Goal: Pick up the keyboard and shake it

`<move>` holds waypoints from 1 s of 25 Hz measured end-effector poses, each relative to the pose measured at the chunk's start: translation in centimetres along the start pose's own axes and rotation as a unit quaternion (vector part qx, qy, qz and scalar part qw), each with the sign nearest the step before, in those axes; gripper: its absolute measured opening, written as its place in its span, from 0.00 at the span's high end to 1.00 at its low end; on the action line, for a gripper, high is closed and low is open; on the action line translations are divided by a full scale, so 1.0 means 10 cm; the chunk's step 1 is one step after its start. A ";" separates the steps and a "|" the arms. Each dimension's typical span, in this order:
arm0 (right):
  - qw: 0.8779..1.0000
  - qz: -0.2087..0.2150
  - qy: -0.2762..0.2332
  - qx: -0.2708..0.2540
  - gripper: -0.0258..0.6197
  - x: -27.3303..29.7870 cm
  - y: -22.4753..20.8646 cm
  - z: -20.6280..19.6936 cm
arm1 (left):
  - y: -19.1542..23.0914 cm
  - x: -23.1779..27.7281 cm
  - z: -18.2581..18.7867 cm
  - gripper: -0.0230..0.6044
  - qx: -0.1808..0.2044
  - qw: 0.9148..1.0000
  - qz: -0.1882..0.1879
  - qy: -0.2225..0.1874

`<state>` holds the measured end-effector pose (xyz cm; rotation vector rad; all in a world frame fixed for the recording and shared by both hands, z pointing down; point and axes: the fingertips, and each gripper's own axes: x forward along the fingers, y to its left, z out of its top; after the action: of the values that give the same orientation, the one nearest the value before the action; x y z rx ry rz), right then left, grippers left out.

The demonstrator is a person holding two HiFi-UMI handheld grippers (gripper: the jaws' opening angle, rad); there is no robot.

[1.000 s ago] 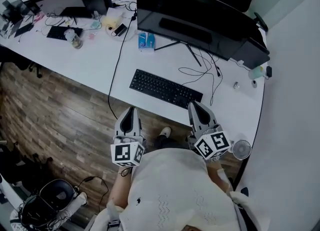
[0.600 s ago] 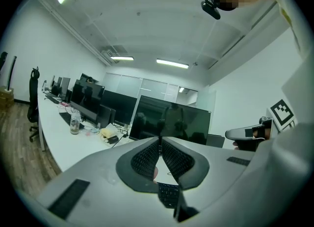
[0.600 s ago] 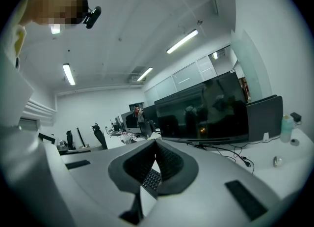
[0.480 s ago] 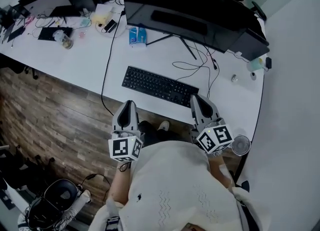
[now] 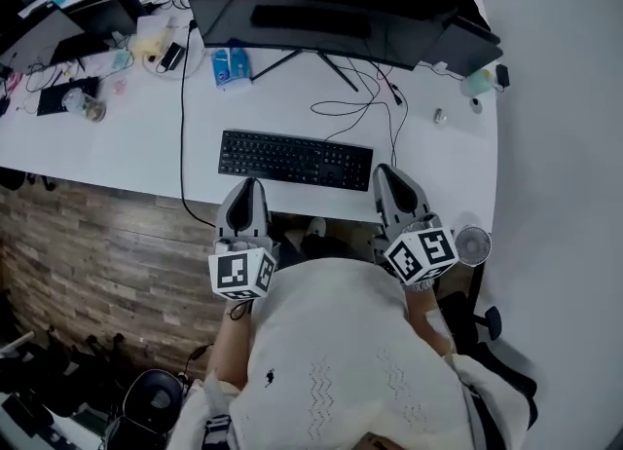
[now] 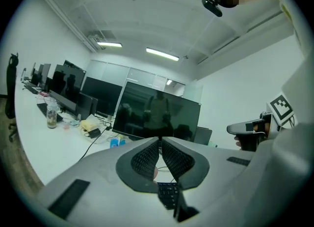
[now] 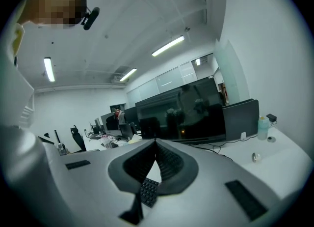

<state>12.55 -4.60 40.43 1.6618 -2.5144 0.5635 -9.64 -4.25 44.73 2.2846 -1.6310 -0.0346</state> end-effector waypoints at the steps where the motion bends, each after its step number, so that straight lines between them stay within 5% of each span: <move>1: 1.000 -0.009 -0.003 0.004 0.96 0.02 0.00 0.00 | 0.01 0.06 0.02 0.92 0.006 1.000 -0.013 0.003; 8: 0.998 -0.061 -0.005 0.014 0.96 0.15 -0.06 -0.03 | 0.22 0.37 0.12 0.92 0.045 0.996 -0.068 0.028; 16: 0.993 -0.110 -0.003 0.029 0.96 0.29 -0.19 -0.08 | 0.55 0.59 0.03 0.92 0.052 0.993 -0.086 0.065; 25: 0.993 -0.115 0.011 0.033 0.96 0.43 -0.31 -0.22 | 0.63 0.77 0.00 0.92 0.053 0.991 -0.104 0.067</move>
<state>13.29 -8.68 44.46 1.9216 -2.2698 0.6415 -12.79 -13.22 47.83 2.4705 -1.3535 0.1563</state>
